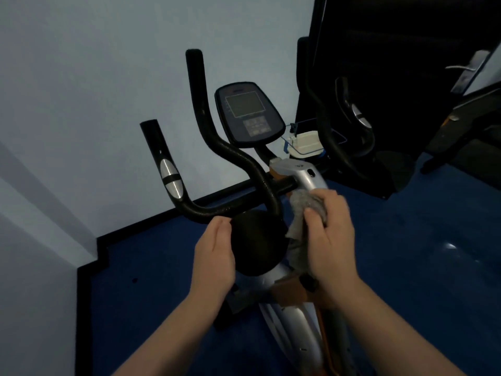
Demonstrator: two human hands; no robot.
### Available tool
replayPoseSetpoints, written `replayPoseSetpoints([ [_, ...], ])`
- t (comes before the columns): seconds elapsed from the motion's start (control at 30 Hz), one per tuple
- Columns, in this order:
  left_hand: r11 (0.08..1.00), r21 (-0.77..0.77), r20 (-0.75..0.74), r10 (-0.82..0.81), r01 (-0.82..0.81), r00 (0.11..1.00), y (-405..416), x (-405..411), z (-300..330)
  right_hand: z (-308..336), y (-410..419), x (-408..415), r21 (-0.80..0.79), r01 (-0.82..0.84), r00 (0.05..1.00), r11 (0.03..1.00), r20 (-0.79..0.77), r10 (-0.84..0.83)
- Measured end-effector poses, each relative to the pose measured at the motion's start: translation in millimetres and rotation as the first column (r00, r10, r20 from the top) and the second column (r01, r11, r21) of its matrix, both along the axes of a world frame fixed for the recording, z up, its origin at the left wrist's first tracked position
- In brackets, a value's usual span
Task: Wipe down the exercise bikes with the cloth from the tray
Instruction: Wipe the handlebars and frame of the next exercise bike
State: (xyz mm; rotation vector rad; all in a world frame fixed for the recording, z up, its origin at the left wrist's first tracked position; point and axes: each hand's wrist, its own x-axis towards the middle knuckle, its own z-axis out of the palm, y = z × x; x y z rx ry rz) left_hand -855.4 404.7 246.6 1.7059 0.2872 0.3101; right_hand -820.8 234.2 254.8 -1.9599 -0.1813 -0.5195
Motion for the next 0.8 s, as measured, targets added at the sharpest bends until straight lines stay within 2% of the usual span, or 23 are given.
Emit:
replayPoseSetpoints([
  [0.1, 0.984, 0.167, 0.097, 0.053, -0.068, 0.994, 7.3, 4.3, 11.2, 0.4, -5.3, 21.2, -0.059, -0.025, 1.0, 0.998, -0.017, 0.024],
  [0.23, 0.963, 0.256, 0.122, 0.048, -0.078, 0.991, 8.0, 29.2, 31.0, -21.7, 8.0, 26.7, -0.039, -0.168, 0.982, 0.985, -0.092, 0.164],
  [0.33, 0.848, 0.529, 0.066, -0.002, -0.033, 0.998, 3.6, 44.5, 34.1, -29.5, 13.9, 28.8, -0.029, -0.161, 0.987, 0.987, 0.009, 0.161],
  [0.4, 0.793, 0.609, 0.021, -0.002, -0.011, 1.0, 3.0, 48.8, 33.2, -16.5, 21.4, 51.2, -0.096, -0.205, 0.977, 0.974, 0.033, 0.209],
  [0.5, 0.735, 0.678, -0.005, 0.026, -0.015, 1.0, 4.7, 51.1, 32.5, 9.4, 36.8, 83.0, -0.183, -0.205, 0.976, 0.961, 0.029, 0.214],
  [0.67, 0.753, 0.658, -0.058, 0.072, -0.016, 0.996, 3.6, 49.8, 30.2, -18.2, 17.7, 46.0, -0.042, -0.276, 0.96, 0.96, 0.03, 0.277],
  [0.8, 0.748, 0.664, -0.084, 0.088, -0.011, 0.993, 4.2, 53.8, 32.2, 5.5, 35.6, 90.0, -0.236, -0.311, 0.945, 0.921, 0.03, 0.327],
])
